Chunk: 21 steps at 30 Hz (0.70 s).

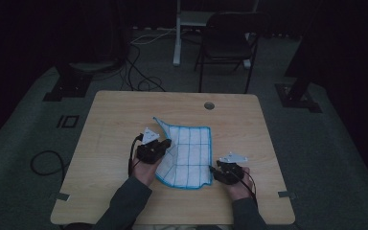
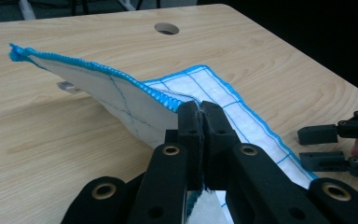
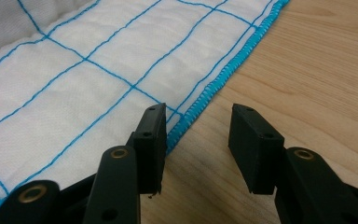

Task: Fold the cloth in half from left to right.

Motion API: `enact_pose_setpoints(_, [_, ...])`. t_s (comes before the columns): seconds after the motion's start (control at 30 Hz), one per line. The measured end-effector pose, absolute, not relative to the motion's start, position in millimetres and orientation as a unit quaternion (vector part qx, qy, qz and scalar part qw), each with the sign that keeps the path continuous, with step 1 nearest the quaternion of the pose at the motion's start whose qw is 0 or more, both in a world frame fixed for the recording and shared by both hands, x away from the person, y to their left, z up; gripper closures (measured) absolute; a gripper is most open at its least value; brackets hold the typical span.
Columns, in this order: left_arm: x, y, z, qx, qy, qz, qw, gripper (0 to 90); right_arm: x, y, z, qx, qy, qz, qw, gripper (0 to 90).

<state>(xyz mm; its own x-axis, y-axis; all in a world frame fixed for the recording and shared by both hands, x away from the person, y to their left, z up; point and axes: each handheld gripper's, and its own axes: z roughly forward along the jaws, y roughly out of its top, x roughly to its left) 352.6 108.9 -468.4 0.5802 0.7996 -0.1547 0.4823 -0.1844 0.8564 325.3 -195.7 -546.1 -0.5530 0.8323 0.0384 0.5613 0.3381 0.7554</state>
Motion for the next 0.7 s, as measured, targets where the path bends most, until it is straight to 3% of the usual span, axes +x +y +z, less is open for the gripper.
enact_pose_setpoints(0.7, [356, 85, -468, 0.76, 0.41, 0.158, 0.478, 88.3, 325, -197, -546, 0.439, 0.796, 0.374, 0.182, 56.7])
